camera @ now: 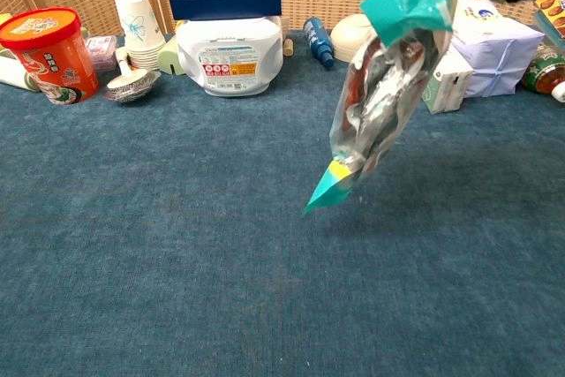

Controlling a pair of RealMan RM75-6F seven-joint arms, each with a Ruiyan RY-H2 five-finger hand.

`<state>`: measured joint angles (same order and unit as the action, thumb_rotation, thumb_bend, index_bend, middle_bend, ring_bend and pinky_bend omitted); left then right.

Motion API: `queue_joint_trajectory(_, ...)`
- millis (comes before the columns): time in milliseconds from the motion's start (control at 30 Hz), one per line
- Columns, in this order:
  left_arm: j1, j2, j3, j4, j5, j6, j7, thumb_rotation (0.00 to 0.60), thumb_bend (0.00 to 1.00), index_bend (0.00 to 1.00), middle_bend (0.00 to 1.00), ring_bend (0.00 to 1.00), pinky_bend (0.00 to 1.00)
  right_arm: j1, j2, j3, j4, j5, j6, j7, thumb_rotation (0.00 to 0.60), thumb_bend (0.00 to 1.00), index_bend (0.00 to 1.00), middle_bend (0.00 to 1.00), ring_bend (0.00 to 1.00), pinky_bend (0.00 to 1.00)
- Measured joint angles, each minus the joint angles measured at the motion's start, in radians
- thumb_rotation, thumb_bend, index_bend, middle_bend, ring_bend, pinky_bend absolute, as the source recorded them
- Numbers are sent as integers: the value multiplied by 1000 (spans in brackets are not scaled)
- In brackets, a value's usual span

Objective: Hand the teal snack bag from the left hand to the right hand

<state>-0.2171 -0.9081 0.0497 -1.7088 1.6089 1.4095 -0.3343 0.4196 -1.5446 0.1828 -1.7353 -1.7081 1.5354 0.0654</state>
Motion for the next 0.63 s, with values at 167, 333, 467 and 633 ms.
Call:
queue_joint_trajectory(167, 18, -16, -1, 23, 6, 30, 12, 600, 10, 0, 0, 0, 0, 23, 13, 31, -54, 27, -40, -67, 600, 1000, 859, 815, 724, 602)
queue_joint_trajectory(333, 38, -26, -11, 34, 2, 70, 49, 600, 10, 0, 0, 0, 0, 35, 14, 43, -73, 45, -60, -104, 600, 1000, 859, 815, 723, 602)
queue_joint_trajectory(467, 54, -27, -18, 32, 2, 99, 74, 600, 10, 0, 0, 0, 0, 40, 12, 45, -79, 51, -66, -122, 600, 1000, 860, 815, 722, 602)
queue_joint_trajectory(633, 69, -24, -24, 26, 4, 119, 87, 600, 9, 0, 0, 0, 0, 41, 12, 47, -85, 55, -68, -135, 600, 1000, 860, 815, 721, 602)
